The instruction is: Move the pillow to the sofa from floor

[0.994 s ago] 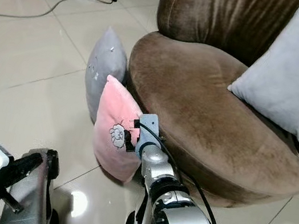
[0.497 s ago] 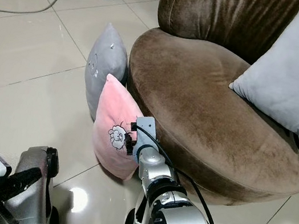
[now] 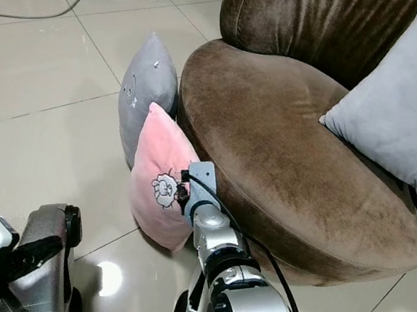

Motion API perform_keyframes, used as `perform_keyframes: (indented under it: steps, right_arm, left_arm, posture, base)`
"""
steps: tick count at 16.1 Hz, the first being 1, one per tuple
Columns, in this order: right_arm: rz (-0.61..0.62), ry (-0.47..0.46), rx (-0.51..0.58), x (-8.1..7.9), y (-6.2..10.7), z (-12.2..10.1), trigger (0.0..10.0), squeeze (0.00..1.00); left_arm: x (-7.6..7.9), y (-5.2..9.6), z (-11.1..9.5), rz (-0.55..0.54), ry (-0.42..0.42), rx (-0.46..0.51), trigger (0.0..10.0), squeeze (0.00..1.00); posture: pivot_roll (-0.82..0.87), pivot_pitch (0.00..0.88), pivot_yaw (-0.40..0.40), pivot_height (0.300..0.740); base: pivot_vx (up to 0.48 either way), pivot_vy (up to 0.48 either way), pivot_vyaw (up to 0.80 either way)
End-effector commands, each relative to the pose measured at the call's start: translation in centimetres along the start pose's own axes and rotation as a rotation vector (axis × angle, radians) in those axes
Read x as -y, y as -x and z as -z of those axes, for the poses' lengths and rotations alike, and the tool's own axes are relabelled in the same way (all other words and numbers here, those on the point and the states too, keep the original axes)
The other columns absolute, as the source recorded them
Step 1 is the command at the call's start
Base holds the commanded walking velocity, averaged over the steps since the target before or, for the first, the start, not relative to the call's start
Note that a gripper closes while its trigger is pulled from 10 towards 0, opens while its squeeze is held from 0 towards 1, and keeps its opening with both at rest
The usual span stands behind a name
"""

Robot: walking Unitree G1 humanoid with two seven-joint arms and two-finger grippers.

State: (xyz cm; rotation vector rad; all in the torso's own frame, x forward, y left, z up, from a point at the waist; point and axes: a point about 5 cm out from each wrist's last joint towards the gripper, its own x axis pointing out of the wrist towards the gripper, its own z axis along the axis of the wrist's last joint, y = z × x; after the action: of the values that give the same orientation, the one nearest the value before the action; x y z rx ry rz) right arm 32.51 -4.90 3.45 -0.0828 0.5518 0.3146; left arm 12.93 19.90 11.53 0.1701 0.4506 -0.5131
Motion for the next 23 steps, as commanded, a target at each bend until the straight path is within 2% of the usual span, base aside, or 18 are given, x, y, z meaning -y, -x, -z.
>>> perform_keyframes:
  steps: [1, 6, 12, 15, 18, 20, 21, 23]
  right_arm:
    - [-0.006, 0.009, -0.004, -0.2, 0.0, 0.0, 0.0, 0.00]
    - [-0.034, 0.020, -0.013, -0.6, 0.0, 0.3, 0.0, 0.00]
    - [-0.069, 0.059, -0.057, -1.0, 0.2, 2.0, 0.0, 0.00]
    - [-0.128, 0.031, -0.065, -1.2, 0.3, 2.3, 0.0, 0.00]
    - [-0.234, -0.007, 0.013, -1.4, 0.3, 0.6, 0.0, 0.00]
    - [-0.273, -0.077, 0.116, -0.4, 0.3, -1.7, 0.0, 0.00]
    - [-0.276, -0.159, 0.247, 1.2, 0.8, -4.1, 0.0, 0.00]
    - [-0.255, -0.245, 0.403, 2.9, 2.3, -6.7, 0.0, 0.00]
  left_arm:
    - [0.2, -0.1, 0.0, 0.011, -0.004, -0.003, 10.0, 0.00]
    - [-0.1, -0.8, 0.1, 0.004, -0.013, -0.001, 10.0, 0.00]
    - [-0.6, -1.7, 0.3, -0.026, -0.018, 0.011, 10.0, 0.00]
    - [-1.0, -2.7, 0.3, -0.058, -0.029, 0.030, 10.0, 0.00]
    - [-1.7, -3.6, -0.3, -0.118, -0.042, 0.080, 10.0, 0.00]
    - [-2.8, -3.9, -1.1, -0.184, -0.072, 0.121, 10.0, 0.00]
    - [-3.8, -4.2, -2.3, -0.248, -0.090, 0.170, 10.0, 0.00]
    - [-4.3, -4.3, -3.7, -0.296, -0.105, 0.227, 10.0, 0.00]
  posture:
    - [0.07, 0.123, -0.099, 0.426]
    - [0.07, 0.087, -0.103, 0.426]
    - [0.07, 0.029, -0.106, 0.426]
    - [0.07, 0.000, -0.099, 0.426]
    - [0.06, 0.000, -0.092, 0.426]
    - [0.06, 0.000, -0.085, 0.426]
    - [0.05, 0.000, -0.074, 0.426]
    - [0.04, 0.000, -0.067, 0.426]
  base:
    - [0.000, 0.000, 0.00]
    - [0.000, 0.000, 0.00]
    - [0.000, 0.000, 0.00]
    - [0.000, 0.000, 0.00]
    - [0.000, 0.000, 0.00]
    - [0.000, 0.000, 0.00]
    - [0.000, 0.000, 0.00]
    - [0.000, 0.000, 0.00]
